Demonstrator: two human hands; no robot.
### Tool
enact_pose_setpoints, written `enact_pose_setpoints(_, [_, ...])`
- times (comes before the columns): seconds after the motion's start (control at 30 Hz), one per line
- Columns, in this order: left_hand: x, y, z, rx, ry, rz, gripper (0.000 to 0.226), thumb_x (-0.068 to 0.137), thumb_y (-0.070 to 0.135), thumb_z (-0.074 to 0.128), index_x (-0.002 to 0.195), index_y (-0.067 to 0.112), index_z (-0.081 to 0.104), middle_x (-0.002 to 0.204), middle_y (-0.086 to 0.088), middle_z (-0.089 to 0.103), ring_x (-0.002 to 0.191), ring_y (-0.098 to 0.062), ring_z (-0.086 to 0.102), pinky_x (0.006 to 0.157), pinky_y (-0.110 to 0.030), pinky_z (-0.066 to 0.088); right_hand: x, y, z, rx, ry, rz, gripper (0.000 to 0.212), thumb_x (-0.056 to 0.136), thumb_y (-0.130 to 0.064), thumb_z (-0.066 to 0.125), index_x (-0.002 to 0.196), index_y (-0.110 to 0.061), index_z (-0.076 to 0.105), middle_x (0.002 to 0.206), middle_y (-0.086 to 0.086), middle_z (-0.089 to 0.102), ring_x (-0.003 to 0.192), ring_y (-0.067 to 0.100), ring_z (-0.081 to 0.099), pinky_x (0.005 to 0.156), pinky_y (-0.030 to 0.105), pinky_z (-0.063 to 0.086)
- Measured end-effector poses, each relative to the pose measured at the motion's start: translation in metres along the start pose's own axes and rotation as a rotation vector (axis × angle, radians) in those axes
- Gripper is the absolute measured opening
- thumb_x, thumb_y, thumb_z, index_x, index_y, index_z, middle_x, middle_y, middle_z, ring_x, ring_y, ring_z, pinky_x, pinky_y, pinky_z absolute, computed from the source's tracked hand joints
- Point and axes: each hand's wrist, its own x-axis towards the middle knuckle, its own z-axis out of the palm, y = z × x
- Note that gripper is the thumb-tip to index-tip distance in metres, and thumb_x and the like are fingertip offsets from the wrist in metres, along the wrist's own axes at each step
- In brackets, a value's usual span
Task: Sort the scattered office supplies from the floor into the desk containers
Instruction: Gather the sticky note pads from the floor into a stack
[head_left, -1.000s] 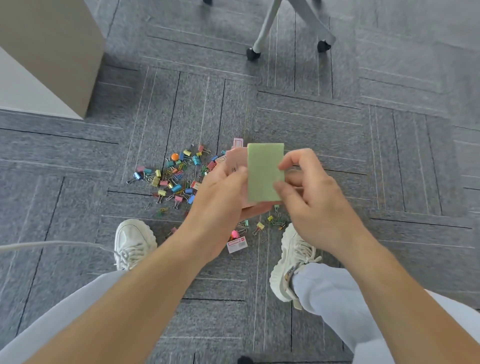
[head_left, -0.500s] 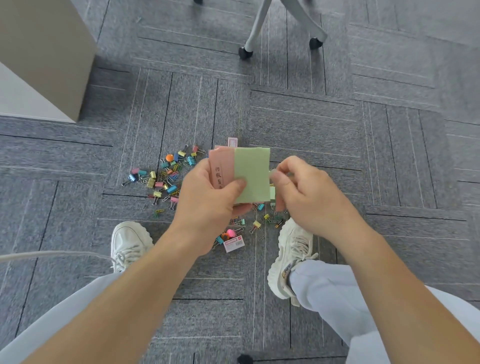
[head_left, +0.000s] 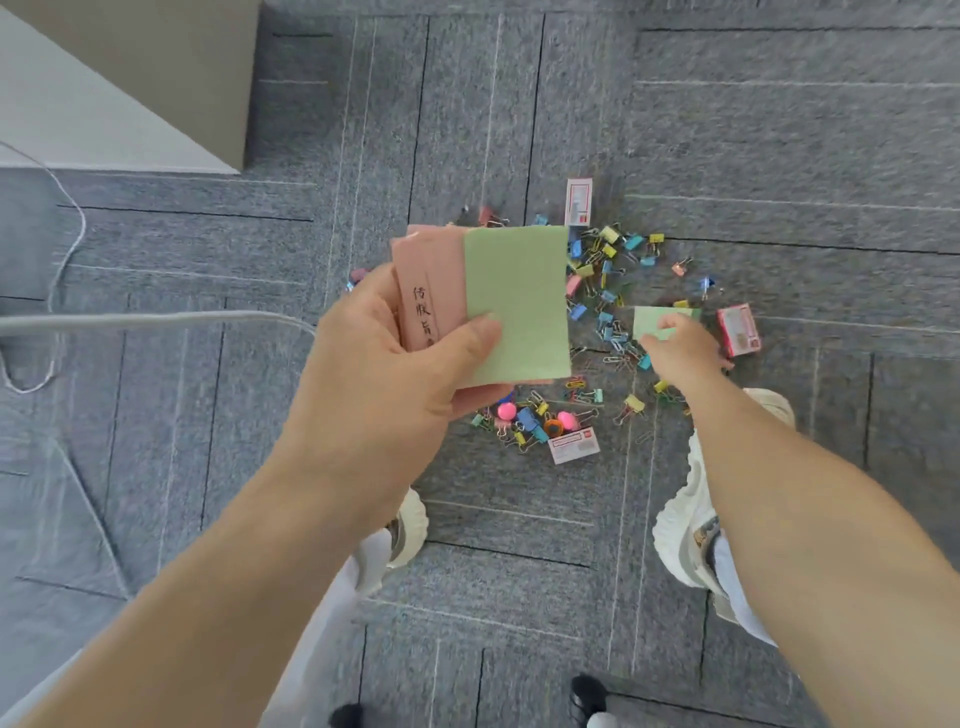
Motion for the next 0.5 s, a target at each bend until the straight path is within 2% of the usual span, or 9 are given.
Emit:
enact_pose_setpoints(0.07, [0.008,-0.008,0.005,-0.015,-0.006,-0.055,0.03,0.088,-0.004,0.063,0.11,0.017,0.063,0.095,-0.001,0.077,0.089,-0.02,0.075,0.07,-0.037,0.062,0.02,0.003,0.014,0.144,0.05,0.119,0.041,0.092,-0.025,0.059,0.132,-0.016,0.054,0.129,0.01,0.061,0.111,0.032,0.062,0.083,0.034,0.049])
enact_pose_setpoints(0.1, [0.01,-0.011,0.006,-0.015,0.0,-0.073,0.031,0.087,-0.004,0.062,0.111,0.017,0.063,0.097,-0.002,0.077,0.09,-0.021,0.075,0.07,-0.038,0.062,0.029,0.004,0.021,0.27,0.084,0.182,0.039,0.093,-0.022,0.058,0.131,-0.016,0.054,0.126,0.01,0.062,0.106,0.031,0.065,0.07,0.03,0.053])
enact_pose_setpoints(0.17, [0.013,-0.015,0.007,-0.013,0.014,-0.09,0.032,0.084,-0.001,0.064,0.111,0.016,0.063,0.098,-0.003,0.077,0.09,-0.022,0.075,0.071,-0.038,0.061,0.039,0.004,0.029,0.488,0.154,0.281,0.032,0.093,-0.016,0.056,0.125,-0.018,0.06,0.115,0.009,0.065,0.092,0.027,0.071,0.044,0.02,0.047])
enact_pose_setpoints(0.2, [0.014,-0.016,0.007,-0.013,0.013,-0.092,0.033,0.081,0.001,0.065,0.111,0.016,0.063,0.097,-0.004,0.077,0.09,-0.023,0.075,0.07,-0.038,0.061,0.042,0.005,0.031,0.552,0.177,0.314,0.03,0.092,-0.014,0.055,0.121,-0.018,0.064,0.111,0.008,0.067,0.089,0.026,0.071,0.044,0.02,0.048])
enact_pose_setpoints(0.27, [0.014,-0.018,0.009,-0.014,0.018,-0.092,0.037,0.075,0.006,0.066,0.111,0.015,0.062,0.098,-0.004,0.077,0.09,-0.024,0.075,0.069,-0.038,0.062,0.046,0.007,0.034,0.623,0.207,0.325,0.03,0.091,-0.014,0.054,0.116,-0.016,0.069,0.108,0.005,0.07,0.087,0.022,0.07,0.067,0.029,0.058])
enact_pose_setpoints(0.3, [0.014,-0.019,0.011,-0.01,0.016,-0.095,0.037,0.076,0.006,0.066,0.111,0.015,0.062,0.098,-0.004,0.077,0.09,-0.023,0.075,0.069,-0.037,0.061,0.045,0.007,0.034,0.671,0.207,0.325,0.03,0.091,-0.014,0.053,0.117,-0.012,0.069,0.105,0.003,0.069,0.082,0.018,0.067,0.075,0.032,0.056])
enact_pose_setpoints(0.37, [0.014,-0.019,0.015,0.004,0.011,-0.1,0.033,0.083,-0.001,0.065,0.11,0.017,0.063,0.098,-0.003,0.077,0.091,-0.022,0.075,0.069,-0.036,0.061,0.031,0.005,0.031,0.746,0.216,0.368,0.028,0.094,-0.015,0.052,0.116,-0.005,0.068,0.097,0.001,0.063,0.073,0.014,0.059,0.075,0.031,0.049])
enact_pose_setpoints(0.47, [0.014,-0.021,0.018,0.03,-0.002,-0.105,0.031,0.088,-0.004,0.064,0.11,0.018,0.063,0.098,-0.002,0.076,0.091,-0.02,0.074,0.07,-0.037,0.062,0.001,0.004,0.018,0.724,0.336,0.365,0.021,0.091,-0.017,0.055,0.103,-0.011,0.071,0.097,0.004,0.071,0.086,0.025,0.065,0.077,0.035,0.054])
enact_pose_setpoints(0.5, [0.013,-0.021,0.019,0.033,-0.004,-0.105,0.03,0.089,-0.004,0.064,0.108,0.019,0.062,0.097,-0.002,0.076,0.09,-0.02,0.074,0.07,-0.037,0.062,-0.014,0.002,0.007,0.718,0.351,0.347,0.015,0.09,-0.014,0.057,0.096,-0.014,0.07,0.095,0.006,0.071,0.084,0.027,0.065,0.074,0.034,0.053])
